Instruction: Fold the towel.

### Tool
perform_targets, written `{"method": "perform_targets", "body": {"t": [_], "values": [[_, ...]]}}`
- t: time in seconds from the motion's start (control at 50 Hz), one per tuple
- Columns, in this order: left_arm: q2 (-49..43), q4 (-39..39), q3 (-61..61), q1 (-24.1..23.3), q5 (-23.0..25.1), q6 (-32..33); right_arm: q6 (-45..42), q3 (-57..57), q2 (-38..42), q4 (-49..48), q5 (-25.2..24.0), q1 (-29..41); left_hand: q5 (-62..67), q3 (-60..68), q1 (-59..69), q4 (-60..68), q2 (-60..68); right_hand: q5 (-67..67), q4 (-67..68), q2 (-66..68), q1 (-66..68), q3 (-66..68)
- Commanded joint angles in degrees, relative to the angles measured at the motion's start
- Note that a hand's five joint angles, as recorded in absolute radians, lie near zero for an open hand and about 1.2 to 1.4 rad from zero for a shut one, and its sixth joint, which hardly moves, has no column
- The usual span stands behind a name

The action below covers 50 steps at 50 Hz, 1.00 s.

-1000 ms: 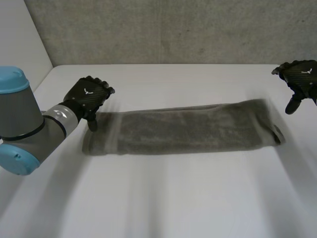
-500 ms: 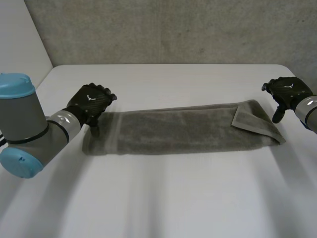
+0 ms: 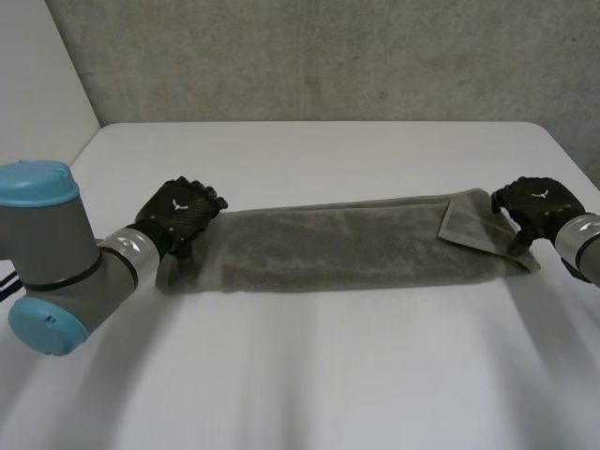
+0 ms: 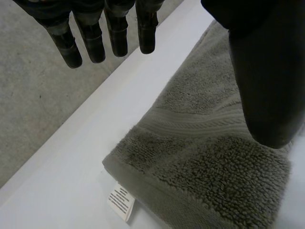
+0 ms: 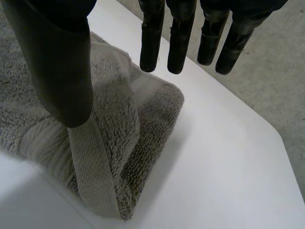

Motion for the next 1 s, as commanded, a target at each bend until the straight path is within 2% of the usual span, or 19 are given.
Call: {"method": "perform_targets", "body": {"t": [0.02,0.32,0.62,1.0], "values": [[-0.77,0.04,-0.24,0.13,0.0,0.04,-0.49,-0.44,2.34,-1.04,0.11,-0.07,-1.66,-2.39,-4.5,-3.22,-2.29,2.63,-4.45,3.58,2.98,-2.86],[-1.12,0.92,-0.32,0.39,0.0,-0.05,-0.76,-2.03,4.98,-0.51,1.07,-0.07,-1.66,-2.39,-4.5,-3.22,-2.29,2.98,-4.45,3.93,3.33,-2.86],[-1.47,1.19,-0.41,0.22,-0.09,-0.05,-0.85,4.47,0.76,-0.07,-0.42,-3.23,-1.66,-2.39,-4.5,-3.22,-2.29,-0.88,-4.45,0.06,-0.54,-2.86],[-1.56,1.27,-0.5,0.3,-0.09,-0.05,-0.93,1.66,1.46,-1.12,-0.07,-4.37,-1.66,-2.39,-4.5,-3.22,-2.29,-0.04,-4.45,0.91,0.3,-2.86]]}}
